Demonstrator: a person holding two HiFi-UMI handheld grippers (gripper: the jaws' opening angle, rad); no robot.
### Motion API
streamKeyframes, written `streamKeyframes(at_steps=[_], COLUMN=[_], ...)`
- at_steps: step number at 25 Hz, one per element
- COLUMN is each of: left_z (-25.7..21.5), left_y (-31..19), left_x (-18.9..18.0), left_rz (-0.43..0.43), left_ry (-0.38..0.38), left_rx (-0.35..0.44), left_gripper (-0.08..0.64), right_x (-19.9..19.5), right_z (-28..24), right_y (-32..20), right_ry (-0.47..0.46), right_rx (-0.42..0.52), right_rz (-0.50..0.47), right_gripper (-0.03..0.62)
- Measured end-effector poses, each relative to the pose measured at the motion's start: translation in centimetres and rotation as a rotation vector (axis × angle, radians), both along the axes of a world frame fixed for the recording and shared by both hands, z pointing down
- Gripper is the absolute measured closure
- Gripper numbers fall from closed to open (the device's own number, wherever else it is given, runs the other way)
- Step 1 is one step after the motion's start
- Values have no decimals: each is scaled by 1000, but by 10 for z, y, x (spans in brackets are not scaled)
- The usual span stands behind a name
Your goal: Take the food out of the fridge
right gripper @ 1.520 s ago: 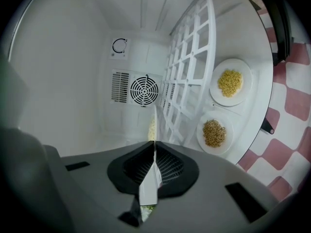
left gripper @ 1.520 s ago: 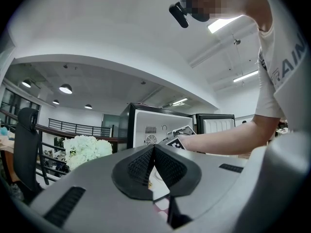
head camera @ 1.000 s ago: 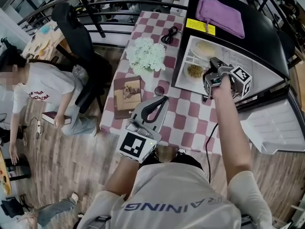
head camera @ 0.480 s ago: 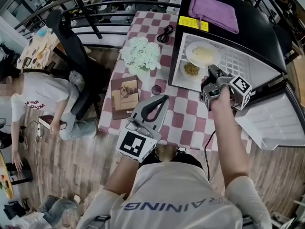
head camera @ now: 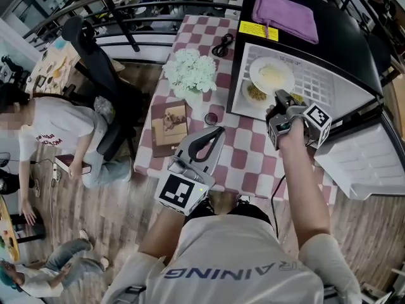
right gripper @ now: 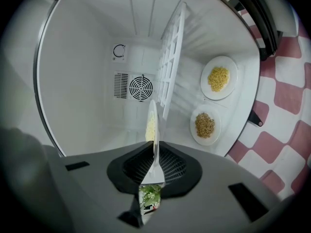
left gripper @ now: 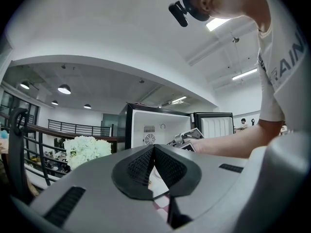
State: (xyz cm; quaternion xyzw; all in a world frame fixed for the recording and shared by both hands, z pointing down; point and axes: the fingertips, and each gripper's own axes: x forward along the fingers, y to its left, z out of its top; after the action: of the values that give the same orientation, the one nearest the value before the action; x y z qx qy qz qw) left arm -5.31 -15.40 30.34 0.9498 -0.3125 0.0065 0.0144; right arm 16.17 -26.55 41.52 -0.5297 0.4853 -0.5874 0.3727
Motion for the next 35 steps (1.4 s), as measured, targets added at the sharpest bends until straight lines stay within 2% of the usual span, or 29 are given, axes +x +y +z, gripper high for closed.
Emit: streamKeyframes(at_steps=[5,10,19,27,31,35], left_z=[1,2,-2,7,14,25], left_y=[1,2,10,22,32,46], left_x=[-1,-2,8,40,67,100], left_rz=[-7,-4,34,137,217,304], left_ry=[-6,-14,-4,-13,-23,-43], left_rx=[-16,11,-10,5,3,5], left_gripper=[551,551,551,551,552,552], right_x=[-2,-3,-8,-10,3,22], right_z=[2,-3,-31,-40,-26,7], right_y=[-7,2,49,129,177,221], right_ry=[-21,-33,-29,-75,-67,-98], right_rx=[12,45,116,167,171,149], right_rz=[-6,-5,-23,-63,-51,-18], right_gripper=[561,561,561,561,561,561])
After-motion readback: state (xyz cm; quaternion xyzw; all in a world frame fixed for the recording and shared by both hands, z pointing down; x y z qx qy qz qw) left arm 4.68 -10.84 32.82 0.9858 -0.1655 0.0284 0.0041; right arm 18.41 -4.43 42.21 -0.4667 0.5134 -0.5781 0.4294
